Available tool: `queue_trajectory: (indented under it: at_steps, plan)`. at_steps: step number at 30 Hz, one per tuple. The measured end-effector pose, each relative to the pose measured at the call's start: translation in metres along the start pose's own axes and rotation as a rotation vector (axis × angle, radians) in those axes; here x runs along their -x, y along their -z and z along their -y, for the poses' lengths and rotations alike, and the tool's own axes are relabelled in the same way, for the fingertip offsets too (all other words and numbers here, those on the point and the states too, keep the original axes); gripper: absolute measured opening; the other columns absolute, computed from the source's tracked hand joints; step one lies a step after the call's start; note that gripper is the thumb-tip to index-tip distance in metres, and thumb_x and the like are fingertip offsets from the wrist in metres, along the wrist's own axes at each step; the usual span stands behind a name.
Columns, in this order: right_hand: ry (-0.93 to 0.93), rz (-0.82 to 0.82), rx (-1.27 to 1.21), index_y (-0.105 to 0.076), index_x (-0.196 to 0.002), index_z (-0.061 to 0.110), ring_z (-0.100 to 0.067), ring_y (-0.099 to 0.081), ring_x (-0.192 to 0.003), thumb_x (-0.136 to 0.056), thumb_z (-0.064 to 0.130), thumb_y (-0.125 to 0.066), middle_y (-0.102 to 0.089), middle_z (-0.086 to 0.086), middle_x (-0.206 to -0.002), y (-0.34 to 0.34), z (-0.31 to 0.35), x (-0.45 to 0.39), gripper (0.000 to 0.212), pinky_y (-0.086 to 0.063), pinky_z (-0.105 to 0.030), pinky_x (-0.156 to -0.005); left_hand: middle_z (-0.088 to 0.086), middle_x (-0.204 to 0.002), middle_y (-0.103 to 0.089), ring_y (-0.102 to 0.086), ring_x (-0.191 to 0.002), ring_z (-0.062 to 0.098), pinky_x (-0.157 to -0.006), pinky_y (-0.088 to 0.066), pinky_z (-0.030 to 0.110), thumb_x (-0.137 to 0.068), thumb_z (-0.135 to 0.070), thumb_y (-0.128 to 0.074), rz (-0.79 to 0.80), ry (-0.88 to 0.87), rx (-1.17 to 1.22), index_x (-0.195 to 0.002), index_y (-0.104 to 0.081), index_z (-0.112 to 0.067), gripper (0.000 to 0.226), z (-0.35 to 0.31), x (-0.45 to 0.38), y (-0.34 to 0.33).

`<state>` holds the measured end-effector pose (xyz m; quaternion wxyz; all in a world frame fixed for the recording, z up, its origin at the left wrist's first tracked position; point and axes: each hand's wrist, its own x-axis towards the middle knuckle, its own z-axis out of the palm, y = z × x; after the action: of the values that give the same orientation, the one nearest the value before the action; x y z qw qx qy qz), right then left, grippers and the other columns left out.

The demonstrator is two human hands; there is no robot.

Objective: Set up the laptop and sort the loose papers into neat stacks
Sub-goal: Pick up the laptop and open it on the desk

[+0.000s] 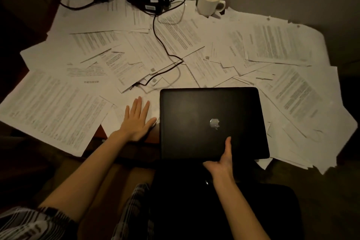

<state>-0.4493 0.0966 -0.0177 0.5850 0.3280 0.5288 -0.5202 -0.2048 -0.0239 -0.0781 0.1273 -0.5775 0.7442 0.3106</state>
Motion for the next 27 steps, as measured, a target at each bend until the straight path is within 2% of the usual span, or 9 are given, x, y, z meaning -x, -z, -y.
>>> queue_trajectory:
  at_steps: [2, 4, 8, 13, 16, 19, 22, 24, 27]
  plan:
    - [0.051, -0.027, -0.057, -0.067, -0.098, 0.019, -0.034, -0.057, -0.105, -0.074, 0.057, -0.068, -0.064, -0.012, -0.109, 0.001, 0.006, 0.0, 0.044, -0.037, -0.052, -0.105, 0.007, -0.148, 0.037, 0.036, -0.136, 0.022, -0.107, 0.029, 0.041, -0.061, -0.089, 0.004, -0.03, -0.015, -0.078, -0.143, 0.027, -0.023, 0.107, 0.002, -0.006, -0.007]
    - [0.101, -0.027, -0.079, -0.065, -0.103, 0.021, -0.033, -0.057, -0.104, -0.075, 0.057, -0.068, -0.063, -0.011, -0.112, 0.002, 0.013, -0.005, 0.045, -0.038, -0.051, -0.104, 0.009, -0.147, 0.037, 0.036, -0.136, 0.026, -0.101, 0.036, 0.039, -0.055, -0.096, 0.002, -0.077, -0.028, -0.154, -0.141, 0.028, -0.021, 0.117, 0.004, -0.011, -0.011]
    - [0.163, -0.12, -0.082, -0.05, -0.134, 0.032, -0.034, -0.046, -0.124, -0.068, 0.06, -0.073, -0.051, -0.007, -0.137, 0.0, 0.023, -0.013, 0.076, -0.033, -0.053, -0.108, 0.011, -0.152, 0.028, 0.034, -0.138, 0.025, -0.105, 0.033, 0.041, -0.063, -0.093, 0.002, -0.135, -0.073, -0.217, -0.146, 0.019, -0.017, 0.114, 0.007, -0.018, -0.014]
    - [0.294, -0.241, 0.034, -0.033, -0.144, 0.034, -0.029, -0.031, -0.137, -0.089, 0.053, -0.055, -0.037, -0.004, -0.148, -0.004, 0.037, -0.011, 0.062, -0.026, -0.044, -0.111, 0.009, -0.15, 0.032, 0.034, -0.138, 0.025, -0.105, 0.032, 0.041, -0.065, -0.088, 0.011, -0.177, -0.072, -0.215, -0.144, 0.024, -0.021, 0.105, 0.006, -0.033, -0.005]
    - [0.267, -0.193, -0.022, -0.034, -0.144, 0.032, -0.032, -0.031, -0.137, -0.082, 0.058, -0.061, -0.037, -0.005, -0.148, -0.002, 0.04, -0.014, 0.073, -0.026, -0.047, -0.111, 0.013, -0.155, 0.023, 0.025, -0.142, 0.026, -0.111, 0.021, 0.047, -0.075, -0.081, 0.004, -0.166, -0.03, -0.189, -0.144, 0.024, -0.025, 0.091, 0.005, -0.047, 0.008]
    - [0.276, -0.169, -0.049, -0.035, -0.145, 0.031, -0.032, -0.032, -0.136, -0.081, 0.058, -0.062, -0.039, -0.007, -0.147, 0.0, 0.041, -0.01, 0.075, -0.026, -0.048, -0.11, 0.015, -0.159, 0.008, 0.007, -0.146, 0.03, -0.115, 0.006, 0.051, -0.095, -0.061, -0.01, -0.132, 0.094, -0.115, -0.15, 0.014, -0.022, 0.073, -0.001, -0.061, 0.031]
    - [0.247, -0.077, -0.098, -0.044, -0.139, 0.031, -0.035, -0.04, -0.129, -0.073, 0.06, -0.069, -0.045, -0.008, -0.142, 0.01, 0.043, -0.008, 0.076, -0.03, -0.055, -0.106, 0.016, -0.159, 0.009, 0.005, -0.146, 0.034, -0.116, 0.003, 0.05, -0.098, -0.056, -0.018, 0.002, 0.172, -0.133, -0.151, 0.01, -0.013, 0.074, -0.012, -0.068, 0.051]
    - [0.238, -0.088, -0.112, -0.048, -0.136, 0.032, -0.035, -0.044, -0.124, -0.07, 0.06, -0.072, -0.049, -0.006, -0.137, 0.015, 0.046, -0.003, 0.076, -0.033, -0.056, -0.104, 0.017, -0.158, 0.012, 0.008, -0.146, 0.034, -0.117, 0.002, 0.051, -0.096, -0.057, -0.029, 0.038, 0.198, -0.173, -0.15, 0.01, -0.007, 0.083, -0.026, -0.063, 0.055]
    - [0.234, -0.143, -0.118, -0.051, -0.132, 0.032, -0.033, -0.049, -0.115, -0.072, 0.06, -0.069, -0.053, -0.004, -0.128, 0.026, 0.054, 0.003, 0.069, -0.034, -0.054, -0.104, 0.019, -0.158, -0.001, -0.003, -0.146, 0.034, -0.116, -0.005, 0.051, -0.095, -0.055, -0.036, 0.058, 0.239, -0.376, -0.15, -0.009, 0.0, 0.082, -0.067, -0.045, 0.053]
